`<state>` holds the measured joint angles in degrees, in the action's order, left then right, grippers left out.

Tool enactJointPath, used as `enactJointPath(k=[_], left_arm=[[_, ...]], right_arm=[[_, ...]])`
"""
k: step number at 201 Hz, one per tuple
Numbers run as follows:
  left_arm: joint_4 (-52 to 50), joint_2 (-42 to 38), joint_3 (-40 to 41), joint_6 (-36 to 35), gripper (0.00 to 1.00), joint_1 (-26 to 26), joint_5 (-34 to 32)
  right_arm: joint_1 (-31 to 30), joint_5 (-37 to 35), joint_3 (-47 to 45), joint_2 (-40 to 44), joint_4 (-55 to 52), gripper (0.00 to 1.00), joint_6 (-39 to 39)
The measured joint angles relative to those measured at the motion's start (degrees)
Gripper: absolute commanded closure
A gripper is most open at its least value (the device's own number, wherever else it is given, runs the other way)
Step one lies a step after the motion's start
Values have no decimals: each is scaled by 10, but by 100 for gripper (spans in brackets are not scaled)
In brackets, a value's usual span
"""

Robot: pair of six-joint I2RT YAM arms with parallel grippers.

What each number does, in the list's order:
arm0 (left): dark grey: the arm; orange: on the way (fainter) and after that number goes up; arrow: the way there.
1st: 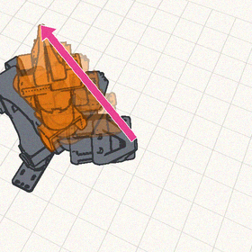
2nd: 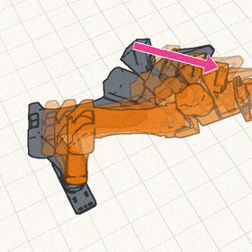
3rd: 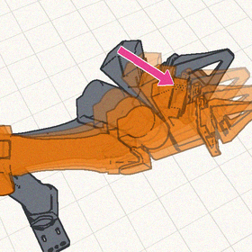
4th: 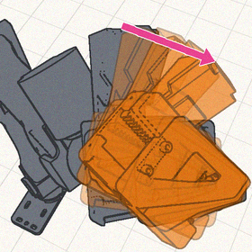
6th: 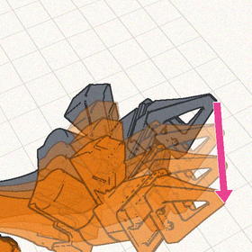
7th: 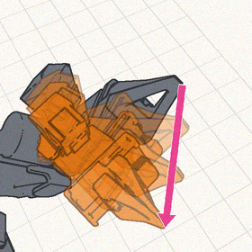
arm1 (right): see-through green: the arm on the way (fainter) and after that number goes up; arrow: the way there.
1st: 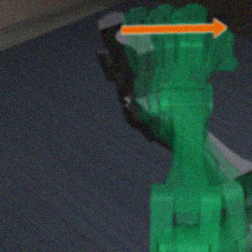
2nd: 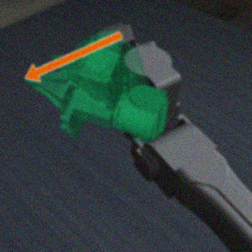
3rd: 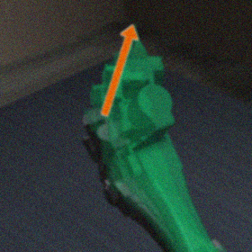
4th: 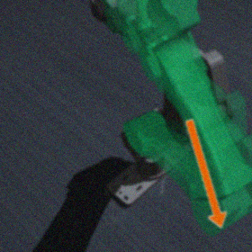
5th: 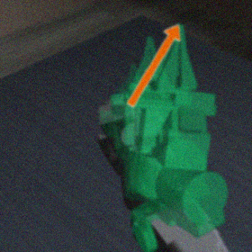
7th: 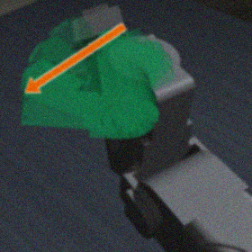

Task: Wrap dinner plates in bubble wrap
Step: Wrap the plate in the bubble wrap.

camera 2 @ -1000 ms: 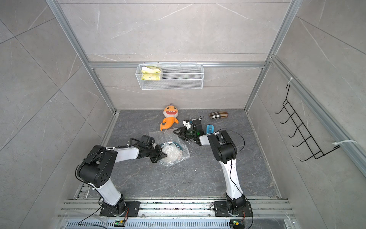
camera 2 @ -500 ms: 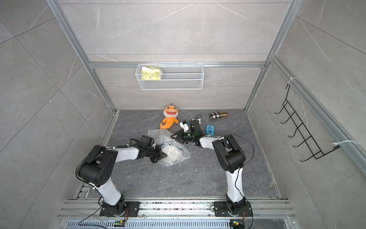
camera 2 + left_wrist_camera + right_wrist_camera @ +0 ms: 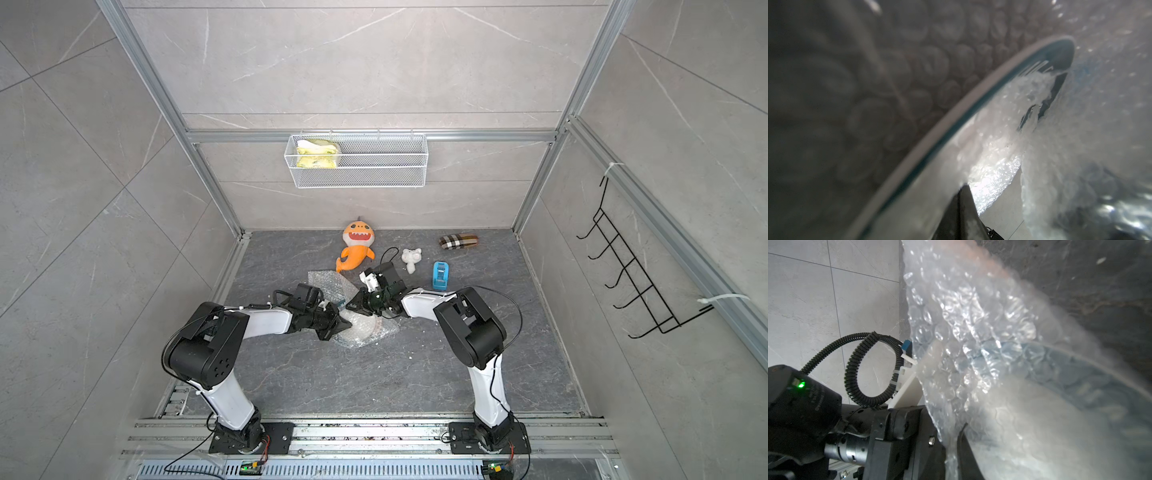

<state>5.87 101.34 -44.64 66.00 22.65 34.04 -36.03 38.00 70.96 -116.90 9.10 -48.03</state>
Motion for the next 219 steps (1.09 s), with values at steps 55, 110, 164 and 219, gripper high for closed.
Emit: enactJointPath(k=[55,110,164,219], left_arm=[[15,2,5,0,100,-5,8],[8,-4,7,0,93,-7,8],[-94,-53,-8,-12,78,-33,-23],[-156,-91,-78,-64,60,-149,-40]], right_arm=[[-12,-22,0,-38,-3,92,-34],[-17,-31,2,-53,12,93,-49],[-32,-41,0,-57,19,96,-49],[-33,-49,-4,-57,24,97,-42]])
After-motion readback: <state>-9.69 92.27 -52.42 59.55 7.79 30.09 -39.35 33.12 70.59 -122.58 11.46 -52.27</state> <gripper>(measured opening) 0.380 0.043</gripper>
